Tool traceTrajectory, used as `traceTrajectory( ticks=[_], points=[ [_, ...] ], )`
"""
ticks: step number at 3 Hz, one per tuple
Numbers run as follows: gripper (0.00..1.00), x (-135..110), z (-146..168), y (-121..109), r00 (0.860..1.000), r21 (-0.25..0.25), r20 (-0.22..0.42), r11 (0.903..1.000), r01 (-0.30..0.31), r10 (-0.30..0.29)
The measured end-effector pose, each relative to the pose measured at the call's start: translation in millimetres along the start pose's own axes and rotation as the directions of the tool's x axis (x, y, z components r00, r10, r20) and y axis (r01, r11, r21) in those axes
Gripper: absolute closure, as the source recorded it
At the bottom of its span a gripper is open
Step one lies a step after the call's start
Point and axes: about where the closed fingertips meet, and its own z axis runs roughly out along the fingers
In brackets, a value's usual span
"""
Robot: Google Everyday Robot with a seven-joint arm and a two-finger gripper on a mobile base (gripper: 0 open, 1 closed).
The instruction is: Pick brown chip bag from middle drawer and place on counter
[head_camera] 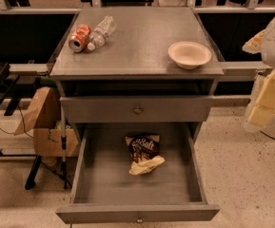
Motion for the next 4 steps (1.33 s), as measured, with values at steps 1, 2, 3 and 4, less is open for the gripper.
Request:
traceTrajectory(
  ticks=[1,2,3,4],
  points=[
    [0.0,0,0,0,1.0,0.0,0.001,1.0,0.0,0.0],
    [0.0,-4,1,-1,1.0,-0.001,0.021,1.0,0.009,-0.009],
    [0.0,-25,34,0,0.998,-0.017,0.062,0.9999,-0.003,0.004],
    [0.0,-55,93,4,0.993,-0.051,0.105,0.9975,-0.049,0.054]
  ],
)
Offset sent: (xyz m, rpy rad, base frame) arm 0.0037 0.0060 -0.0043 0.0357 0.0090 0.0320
